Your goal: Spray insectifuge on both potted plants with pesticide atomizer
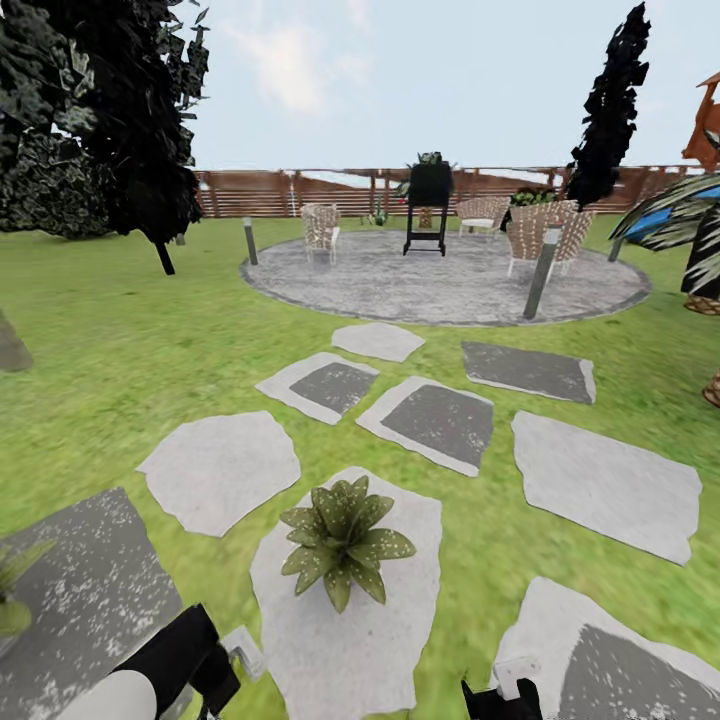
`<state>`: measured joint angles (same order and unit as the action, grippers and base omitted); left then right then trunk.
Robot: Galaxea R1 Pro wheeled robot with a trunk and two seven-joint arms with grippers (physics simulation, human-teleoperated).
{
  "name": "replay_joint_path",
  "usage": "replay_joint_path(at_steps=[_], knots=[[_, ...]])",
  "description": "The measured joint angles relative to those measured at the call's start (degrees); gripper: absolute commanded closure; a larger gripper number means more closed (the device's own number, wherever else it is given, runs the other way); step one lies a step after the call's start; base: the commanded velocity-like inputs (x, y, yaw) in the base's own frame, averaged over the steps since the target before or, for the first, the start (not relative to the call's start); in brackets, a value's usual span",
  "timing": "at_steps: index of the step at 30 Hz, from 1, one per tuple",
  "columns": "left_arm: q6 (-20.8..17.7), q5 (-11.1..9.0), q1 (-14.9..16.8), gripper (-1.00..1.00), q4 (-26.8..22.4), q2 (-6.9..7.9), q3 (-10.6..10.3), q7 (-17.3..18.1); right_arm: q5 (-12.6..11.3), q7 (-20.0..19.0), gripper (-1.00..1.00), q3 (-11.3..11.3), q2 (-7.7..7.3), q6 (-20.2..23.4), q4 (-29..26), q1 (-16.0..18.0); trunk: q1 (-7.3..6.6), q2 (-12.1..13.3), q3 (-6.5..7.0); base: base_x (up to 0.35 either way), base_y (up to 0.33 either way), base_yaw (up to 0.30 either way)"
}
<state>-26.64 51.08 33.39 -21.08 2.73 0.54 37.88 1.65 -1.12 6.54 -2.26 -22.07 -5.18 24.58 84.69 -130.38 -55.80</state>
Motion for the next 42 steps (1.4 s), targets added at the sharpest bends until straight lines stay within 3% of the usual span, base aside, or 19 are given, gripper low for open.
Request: replay_joint_path(at_steps=[5, 11, 14, 18, 33, 39, 41, 42], knots=[[1.43, -0.07, 0.00, 1.00, 0.09, 0.00, 1.36, 0.00, 0.03, 0.00, -1.00, 0.00, 0.00, 0.00, -0.01, 0.00, 0.00, 0.00, 0.00, -0.323, 0.000, 0.277], [6.71, -0.24, -0.01, 1.00, 0.32, -0.26, 1.52, -0.19, 0.03, 0.01, -1.00, 0.01, 0.03, -0.01, 0.05, 0.01, 0.00, 0.00, 0.00, -0.318, -0.057, 0.278], [7.32, -3.43, -0.01, 1.00, 0.29, -0.32, 1.48, -0.28, 0.03, 0.01, -1.00, 0.01, 0.00, -0.01, 0.06, 0.01, 0.00, 0.00, 0.01, -0.283, -0.163, 0.277], [7.45, -4.60, -0.01, 1.00, 0.27, -0.25, 1.45, -0.34, 0.03, 0.01, -1.00, 0.01, 0.00, -0.01, 0.06, 0.01, 0.00, 0.00, 0.09, -0.278, -0.170, 0.277], [10.61, -4.79, -0.01, 1.00, 0.21, -0.16, 1.45, -0.35, 0.03, 0.01, -1.00, 0.00, 0.01, -0.01, 0.06, 0.01, 0.00, 0.00, 0.64, -0.288, -0.147, 0.264], [10.88, -4.73, 0.00, 1.00, -0.02, -0.18, 1.27, -0.29, 0.06, -0.28, -1.00, 0.14, 0.10, 0.06, -0.27, 0.00, -0.02, 0.00, 0.76, -0.244, -0.015, 0.049], [10.97, -4.69, 0.00, 1.00, -0.05, -0.15, 1.00, -0.16, 0.38, -0.49, -1.00, 0.89, 0.15, 0.07, -0.66, 0.00, -0.03, 0.00, 0.76, -0.034, -0.001, 0.003], [11.61, -4.67, 0.01, 1.00, -0.06, -0.03, 0.84, -0.05, 1.44, -0.66, -1.00, 2.49, 0.14, 0.09, -1.38, 0.00, -0.03, 0.00, 0.77, -0.015, 0.000, 0.001]])
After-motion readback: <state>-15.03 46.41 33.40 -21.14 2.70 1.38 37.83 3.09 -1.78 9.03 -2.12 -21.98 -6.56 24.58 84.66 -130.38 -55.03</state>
